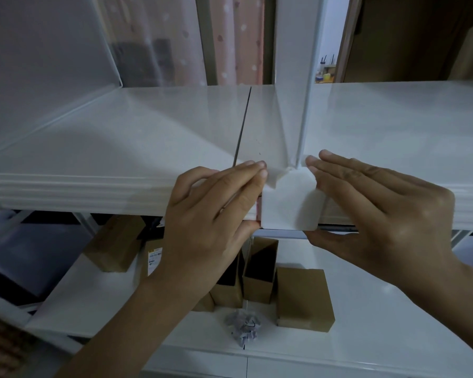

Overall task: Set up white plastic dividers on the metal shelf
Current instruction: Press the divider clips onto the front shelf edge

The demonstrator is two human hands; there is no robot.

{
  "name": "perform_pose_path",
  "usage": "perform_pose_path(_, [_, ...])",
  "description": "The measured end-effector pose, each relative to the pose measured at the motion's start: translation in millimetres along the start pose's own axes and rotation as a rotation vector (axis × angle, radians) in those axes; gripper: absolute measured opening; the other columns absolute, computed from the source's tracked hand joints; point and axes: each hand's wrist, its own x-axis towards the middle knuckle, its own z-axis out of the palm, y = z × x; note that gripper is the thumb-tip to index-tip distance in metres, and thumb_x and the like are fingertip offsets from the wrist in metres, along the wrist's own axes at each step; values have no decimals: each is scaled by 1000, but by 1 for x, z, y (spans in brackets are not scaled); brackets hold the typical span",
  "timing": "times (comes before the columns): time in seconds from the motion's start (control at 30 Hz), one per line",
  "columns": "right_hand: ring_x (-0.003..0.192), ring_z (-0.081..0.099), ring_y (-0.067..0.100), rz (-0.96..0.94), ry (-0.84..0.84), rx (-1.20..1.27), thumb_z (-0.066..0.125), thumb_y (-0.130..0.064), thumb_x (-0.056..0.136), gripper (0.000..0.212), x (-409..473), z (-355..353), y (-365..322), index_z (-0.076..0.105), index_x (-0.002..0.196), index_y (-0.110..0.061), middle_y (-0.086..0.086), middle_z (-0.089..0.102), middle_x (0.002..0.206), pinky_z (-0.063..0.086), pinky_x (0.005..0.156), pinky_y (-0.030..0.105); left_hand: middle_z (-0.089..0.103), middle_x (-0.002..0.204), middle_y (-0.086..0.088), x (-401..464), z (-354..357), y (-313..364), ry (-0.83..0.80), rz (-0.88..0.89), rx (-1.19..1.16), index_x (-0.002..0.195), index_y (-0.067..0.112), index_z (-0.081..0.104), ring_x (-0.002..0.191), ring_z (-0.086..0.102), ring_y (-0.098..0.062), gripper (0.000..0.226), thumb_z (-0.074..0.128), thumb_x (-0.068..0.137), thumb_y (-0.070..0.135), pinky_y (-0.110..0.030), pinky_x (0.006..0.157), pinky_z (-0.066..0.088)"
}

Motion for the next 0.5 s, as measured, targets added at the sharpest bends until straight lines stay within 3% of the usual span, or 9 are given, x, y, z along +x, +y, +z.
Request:
perform_pose_path(0.27, [109,62,16,20,6,-4,70,-30,85,34,-1,1,1,73,107,-5,5,70,115,45,89,26,64,125,-5,-2,1,-4,-25,16,-42,121,7,59,116,55,-13,51,81,76,18,-28,97,37])
perform_pose_path(0.5, [104,66,17,50,75,1,75,-33,81,36,-3,8,-5,75,104,-5,5,71,112,48,84,28,59,132,4,2,-1,0,-104,2,-38,124,18,49,117,52,-13,63,76,76,48,-34,90,34])
